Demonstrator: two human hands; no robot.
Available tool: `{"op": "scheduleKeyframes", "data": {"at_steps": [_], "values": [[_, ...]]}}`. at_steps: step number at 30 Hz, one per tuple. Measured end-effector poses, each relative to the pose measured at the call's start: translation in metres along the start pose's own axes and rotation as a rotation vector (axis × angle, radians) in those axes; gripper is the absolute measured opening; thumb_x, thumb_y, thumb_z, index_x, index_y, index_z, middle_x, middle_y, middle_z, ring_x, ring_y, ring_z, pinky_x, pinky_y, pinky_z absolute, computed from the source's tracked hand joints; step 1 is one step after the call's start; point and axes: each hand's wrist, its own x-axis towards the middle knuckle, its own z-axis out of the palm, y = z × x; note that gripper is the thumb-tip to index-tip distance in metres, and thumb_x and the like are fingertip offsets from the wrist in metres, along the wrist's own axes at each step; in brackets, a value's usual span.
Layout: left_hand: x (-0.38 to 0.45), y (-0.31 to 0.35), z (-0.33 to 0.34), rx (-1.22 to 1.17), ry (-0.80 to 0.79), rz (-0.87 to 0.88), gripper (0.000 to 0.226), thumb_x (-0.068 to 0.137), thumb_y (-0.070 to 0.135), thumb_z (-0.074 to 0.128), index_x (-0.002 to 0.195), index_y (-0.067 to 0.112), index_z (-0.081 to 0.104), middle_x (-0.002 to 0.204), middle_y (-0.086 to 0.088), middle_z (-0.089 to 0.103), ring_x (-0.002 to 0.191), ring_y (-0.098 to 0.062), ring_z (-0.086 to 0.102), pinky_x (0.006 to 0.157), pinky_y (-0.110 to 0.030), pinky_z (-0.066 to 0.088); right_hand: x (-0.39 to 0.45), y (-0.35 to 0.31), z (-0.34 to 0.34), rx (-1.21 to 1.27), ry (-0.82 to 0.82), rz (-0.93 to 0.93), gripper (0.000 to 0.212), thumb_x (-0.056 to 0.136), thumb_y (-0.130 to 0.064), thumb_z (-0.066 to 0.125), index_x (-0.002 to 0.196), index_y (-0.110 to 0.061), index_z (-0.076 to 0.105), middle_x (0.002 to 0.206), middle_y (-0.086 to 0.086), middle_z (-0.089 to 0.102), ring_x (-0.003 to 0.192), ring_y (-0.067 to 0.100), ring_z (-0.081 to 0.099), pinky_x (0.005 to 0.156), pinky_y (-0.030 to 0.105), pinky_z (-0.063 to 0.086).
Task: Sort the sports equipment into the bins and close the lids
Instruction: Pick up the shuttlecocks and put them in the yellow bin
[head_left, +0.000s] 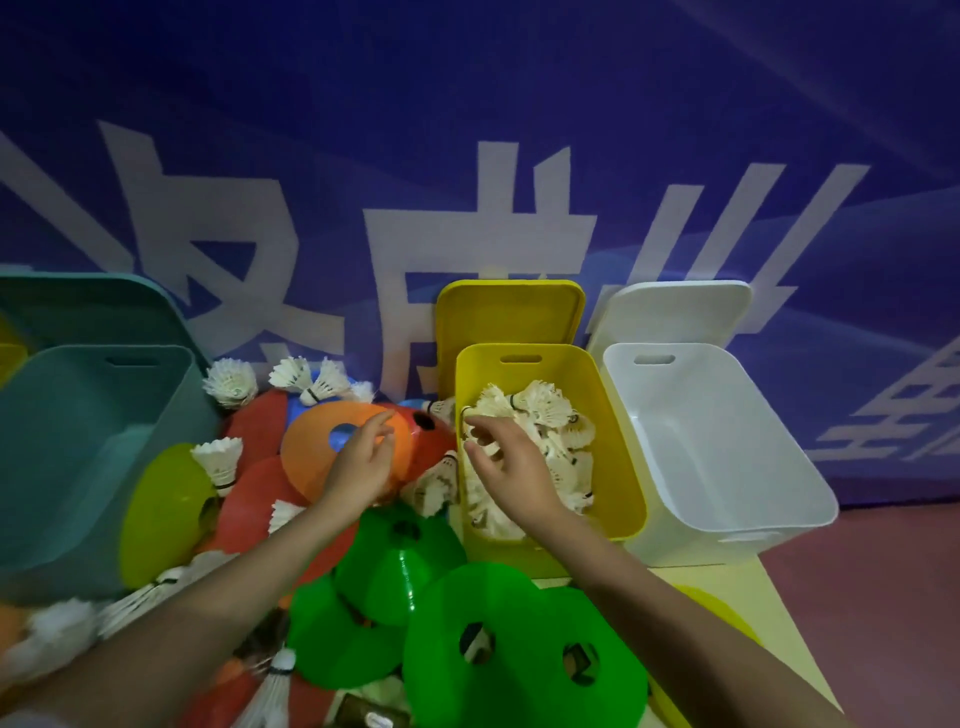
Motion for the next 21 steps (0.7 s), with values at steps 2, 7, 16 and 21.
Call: {"op": "scheduleKeyframes", "data": {"at_steps": [2, 7, 16, 21], "values": [[-0.01, -0.016, -0.028, 0.051, 0.033, 0.011, 0.037, 0.1, 0.017, 0.042, 0.137, 0.021, 0.047, 0.128, -0.004, 0.055, 0.104, -0.017, 0.057, 0.086, -0.035, 0.048, -0.002, -0.019, 0.026, 0.034, -0.065, -0.049, 0.035, 0.092, -0.031, 0.055, 0.126, -0.02, 0.06, 0.118, -0.001, 0.06, 0.103, 0.008, 0.057, 0.083, 0.022, 0.047], [-0.049, -0.055, -0.096, 0.18, 0.102, 0.003, 0.035, 0.096, 0.008, 0.046, 0.13, 0.014, 0.054, 0.121, -0.007, 0.058, 0.109, -0.019, 0.057, 0.088, -0.03, 0.044, -0.008, -0.041, 0.101, 0.009, -0.243, -0.083, 0.038, 0.091, -0.029, 0.056, 0.127, -0.017, 0.059, 0.113, 0.004, 0.061, 0.102, 0.012, 0.058, 0.083, 0.02, 0.044], [-0.129, -0.138, -0.162, 0.495, -0.073, -0.136, 0.051, 0.097, 0.028, 0.05, 0.145, 0.017, 0.036, 0.139, -0.007, 0.044, 0.125, -0.022, 0.046, 0.1, -0.028, 0.036, -0.001, -0.05, 0.198, -0.271, -0.586, -0.026, 0.051, 0.095, -0.031, 0.053, 0.143, -0.015, 0.041, 0.14, 0.007, 0.048, 0.13, 0.024, 0.043, 0.103, 0.034, 0.038], [-0.134, -0.153, -0.165, 0.489, -0.148, -0.11, 0.07, 0.091, 0.045, 0.055, 0.15, 0.028, 0.023, 0.153, 0.0, 0.026, 0.139, -0.018, 0.028, 0.111, -0.034, 0.031, 0.01, -0.061, 0.233, -0.391, -0.674, 0.066, 0.059, 0.093, -0.03, 0.053, 0.146, -0.013, 0.034, 0.143, 0.011, 0.044, 0.13, 0.029, 0.04, 0.103, 0.035, 0.037]]}}
